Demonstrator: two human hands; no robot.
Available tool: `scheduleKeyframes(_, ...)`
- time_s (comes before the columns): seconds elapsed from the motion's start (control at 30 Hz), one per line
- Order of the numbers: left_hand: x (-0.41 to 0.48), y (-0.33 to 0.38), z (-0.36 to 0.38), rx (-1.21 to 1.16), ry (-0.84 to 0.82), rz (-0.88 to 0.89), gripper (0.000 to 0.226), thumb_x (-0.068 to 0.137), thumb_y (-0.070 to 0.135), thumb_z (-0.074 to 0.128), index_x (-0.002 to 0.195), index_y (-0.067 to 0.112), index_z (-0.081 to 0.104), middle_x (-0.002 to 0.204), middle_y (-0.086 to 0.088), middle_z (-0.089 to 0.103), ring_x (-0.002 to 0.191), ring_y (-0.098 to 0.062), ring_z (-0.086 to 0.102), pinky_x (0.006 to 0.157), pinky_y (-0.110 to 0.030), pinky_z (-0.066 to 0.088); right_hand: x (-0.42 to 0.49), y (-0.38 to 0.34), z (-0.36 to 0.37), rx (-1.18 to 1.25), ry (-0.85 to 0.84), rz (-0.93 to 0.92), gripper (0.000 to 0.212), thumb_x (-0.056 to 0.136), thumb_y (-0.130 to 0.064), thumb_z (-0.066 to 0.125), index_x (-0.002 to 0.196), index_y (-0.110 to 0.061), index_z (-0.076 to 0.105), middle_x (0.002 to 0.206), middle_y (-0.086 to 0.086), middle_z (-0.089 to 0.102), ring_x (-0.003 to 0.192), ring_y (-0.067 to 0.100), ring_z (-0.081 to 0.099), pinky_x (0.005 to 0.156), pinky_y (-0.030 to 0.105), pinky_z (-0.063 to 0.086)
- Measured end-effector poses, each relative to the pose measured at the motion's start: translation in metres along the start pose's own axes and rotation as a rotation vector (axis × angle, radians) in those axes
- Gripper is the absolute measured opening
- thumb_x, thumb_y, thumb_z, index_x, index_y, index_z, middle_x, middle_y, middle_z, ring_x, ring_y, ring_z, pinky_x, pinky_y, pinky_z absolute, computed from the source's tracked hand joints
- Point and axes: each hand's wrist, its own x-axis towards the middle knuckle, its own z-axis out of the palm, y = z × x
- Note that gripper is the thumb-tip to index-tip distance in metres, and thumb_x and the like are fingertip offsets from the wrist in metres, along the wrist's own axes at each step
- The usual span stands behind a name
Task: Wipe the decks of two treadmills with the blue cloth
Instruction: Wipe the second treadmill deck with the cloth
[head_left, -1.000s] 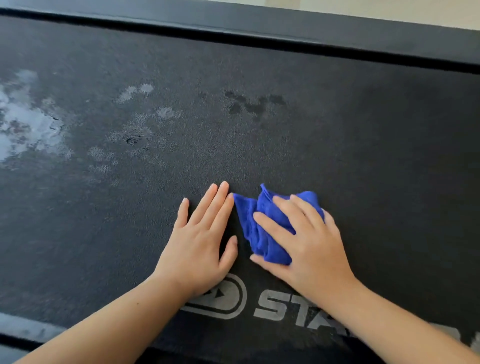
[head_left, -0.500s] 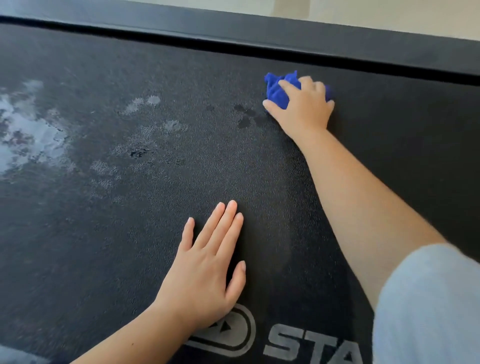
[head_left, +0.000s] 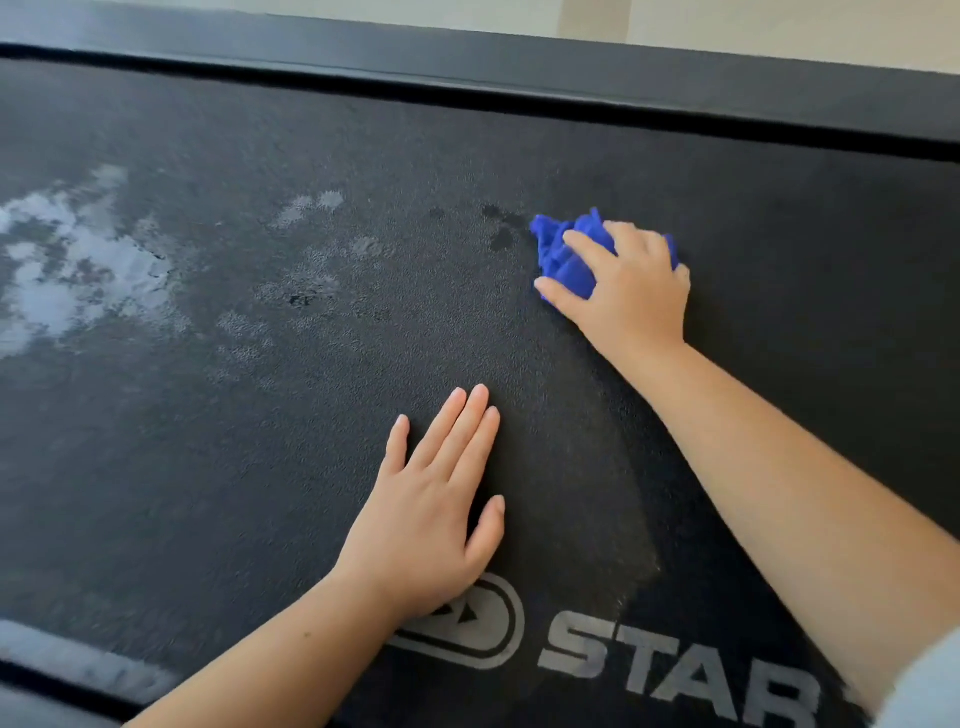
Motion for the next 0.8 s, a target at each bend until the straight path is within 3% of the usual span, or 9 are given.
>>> scheduleKeyframes(0.1, 0.0, 0.0, -0.001, 0.002, -0.018, -0.001, 0.064, 0.087, 0.04, 0.032, 0.144, 0.012, 0.028, 0.154, -0.002, 0.017, 0.141, -0.014, 0.008, 0.108, -0.051, 0.011, 0.035, 0.005, 0.009, -0.025, -0.057, 0.092, 0.062, 0.085, -0.064, 0.047, 0.137, -0.031, 0.044, 0.141, 0.003, 0.038, 0.129, 0.028, 0.03, 0.101, 0.054, 0.029)
scheduleKeyframes(0.3, -0.001, 0.003, -0.001, -0.008, -0.032, -0.024, 0.066, 0.087, 0.044, 0.024, 0.147, 0.016, 0.018, 0.155, 0.005, 0.005, 0.142, -0.01, -0.002, 0.112, -0.043, 0.001, 0.01, 0.015, 0.001, -0.041, -0.051, 0.006, 0.062, 0.087, -0.062, 0.045, 0.138, -0.027, 0.042, 0.14, 0.006, 0.038, 0.129, 0.029, 0.03, 0.101, 0.055, 0.029)
scheduleKeyframes(0.63, -0.001, 0.001, -0.003, -0.013, -0.049, -0.009, 0.075, 0.081, 0.051, 0.007, 0.148, 0.017, 0.009, 0.155, 0.005, -0.003, 0.14, -0.007, -0.009, 0.113, -0.041, -0.004, -0.17, 0.017, -0.035, -0.039, 0.092, -0.087, 0.057, 0.082, -0.059, 0.044, 0.118, -0.019, 0.063, 0.119, 0.013, 0.059, 0.113, 0.037, 0.052, 0.082, 0.056, 0.046)
scheduleKeyframes(0.8, 0.004, -0.012, -0.009, -0.129, -0.132, 0.057, 0.06, 0.097, 0.036, 0.031, 0.148, 0.015, 0.007, 0.156, 0.003, -0.006, 0.141, -0.011, -0.011, 0.112, -0.038, -0.009, -0.234, -0.005, -0.047, -0.093, 0.119, -0.009, 0.055, 0.081, -0.055, 0.048, 0.116, -0.017, 0.065, 0.119, 0.014, 0.059, 0.113, 0.039, 0.052, 0.08, 0.053, 0.046)
